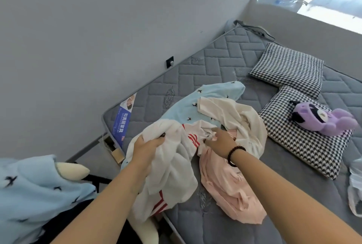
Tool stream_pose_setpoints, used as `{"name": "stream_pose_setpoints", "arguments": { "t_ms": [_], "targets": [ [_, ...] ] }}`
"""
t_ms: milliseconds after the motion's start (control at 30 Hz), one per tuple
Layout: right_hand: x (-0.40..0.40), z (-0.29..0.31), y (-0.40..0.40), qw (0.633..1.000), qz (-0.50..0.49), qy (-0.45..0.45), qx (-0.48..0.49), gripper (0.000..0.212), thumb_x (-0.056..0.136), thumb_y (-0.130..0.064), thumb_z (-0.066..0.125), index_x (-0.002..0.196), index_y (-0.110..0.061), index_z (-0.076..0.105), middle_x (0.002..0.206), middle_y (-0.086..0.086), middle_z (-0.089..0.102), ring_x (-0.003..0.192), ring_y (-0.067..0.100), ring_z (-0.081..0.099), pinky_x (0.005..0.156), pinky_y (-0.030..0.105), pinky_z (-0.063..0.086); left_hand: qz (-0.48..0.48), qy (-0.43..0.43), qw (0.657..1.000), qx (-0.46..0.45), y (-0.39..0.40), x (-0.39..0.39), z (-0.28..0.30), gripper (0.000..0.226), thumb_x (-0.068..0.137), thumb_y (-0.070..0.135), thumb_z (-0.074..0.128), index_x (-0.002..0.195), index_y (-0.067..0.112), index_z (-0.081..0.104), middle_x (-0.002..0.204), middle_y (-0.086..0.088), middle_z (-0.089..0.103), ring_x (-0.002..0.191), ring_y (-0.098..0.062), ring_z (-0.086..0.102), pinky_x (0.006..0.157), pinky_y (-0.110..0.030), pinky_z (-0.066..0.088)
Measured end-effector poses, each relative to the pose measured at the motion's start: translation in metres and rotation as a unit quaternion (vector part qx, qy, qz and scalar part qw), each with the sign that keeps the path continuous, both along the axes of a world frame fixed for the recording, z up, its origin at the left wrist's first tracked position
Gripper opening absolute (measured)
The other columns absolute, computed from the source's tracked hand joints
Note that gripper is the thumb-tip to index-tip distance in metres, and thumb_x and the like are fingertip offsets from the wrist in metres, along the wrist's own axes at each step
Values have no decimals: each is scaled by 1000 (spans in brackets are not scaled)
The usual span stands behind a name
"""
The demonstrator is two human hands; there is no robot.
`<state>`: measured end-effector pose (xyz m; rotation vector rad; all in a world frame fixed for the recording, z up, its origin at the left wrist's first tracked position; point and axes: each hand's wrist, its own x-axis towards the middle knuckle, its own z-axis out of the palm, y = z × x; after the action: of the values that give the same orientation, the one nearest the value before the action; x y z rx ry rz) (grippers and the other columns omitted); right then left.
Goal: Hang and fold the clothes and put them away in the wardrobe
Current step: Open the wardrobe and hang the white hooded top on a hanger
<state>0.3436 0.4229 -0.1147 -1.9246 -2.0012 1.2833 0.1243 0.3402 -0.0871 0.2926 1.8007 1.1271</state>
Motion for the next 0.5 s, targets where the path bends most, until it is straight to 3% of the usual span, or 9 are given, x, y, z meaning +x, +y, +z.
{"name": "stream_pose_setpoints", "arguments": {
  "t_ms": [67, 133, 200, 267, 400, 500],
  "targets": [
    [-20, 29, -1, 998, 57, 38, 3, 73, 83, -31, 67, 145, -18, 31, 143, 8, 41, 127, 25, 44, 105, 37, 38, -10, -21, 999, 33, -11, -10, 21, 39, 70, 20, 82, 106, 21, 66, 105, -5, 70, 94, -23, 66, 90, -41, 52],
    [-39, 59, -6, 989, 128, 65, 26, 78, 79, -25, 72, 144, -17, 30, 141, 8, 40, 126, 24, 43, 106, 41, 38, -16, -37, 997, 66, -21, -18, 47, 48, 67, 22, 82, 112, 21, 67, 109, -5, 71, 99, -26, 67, 91, -45, 53],
    [-57, 85, -12, 975, 201, 73, 62, 75, 73, -25, 76, 137, -15, 37, 133, 4, 46, 120, 24, 45, 102, 44, 40, -22, -47, 992, 111, -28, -24, 74, 38, 77, 15, 77, 114, 18, 67, 111, -7, 71, 101, -27, 68, 91, -45, 53],
    [-71, 105, -20, 965, 227, 99, 92, 77, 63, -34, 75, 130, -24, 41, 125, 0, 51, 113, 22, 50, 95, 44, 45, -37, -53, 987, 148, -34, -27, 107, 32, 83, 13, 72, 114, 14, 67, 110, -10, 72, 102, -28, 68, 92, -45, 52],
    [-93, 132, -33, 944, 257, 134, 157, 47, 73, -24, 69, 115, -26, 48, 111, -8, 57, 99, 16, 55, 81, 30, 45, -15, -55, 973, 223, -53, -35, 173, 43, 74, 21, 78, 113, 6, 67, 110, -17, 70, 102, -33, 67, 89, -45, 53],
    [-102, 151, -40, 957, 199, 150, 149, 11, 91, -27, 58, 95, -17, 60, 94, -1, 64, 89, 21, 58, 75, 31, 44, 22, -51, 964, 262, -74, -49, 210, 48, 72, 30, 77, 112, 4, 68, 107, -18, 71, 99, -34, 68, 88, -47, 53]
  ]
}}
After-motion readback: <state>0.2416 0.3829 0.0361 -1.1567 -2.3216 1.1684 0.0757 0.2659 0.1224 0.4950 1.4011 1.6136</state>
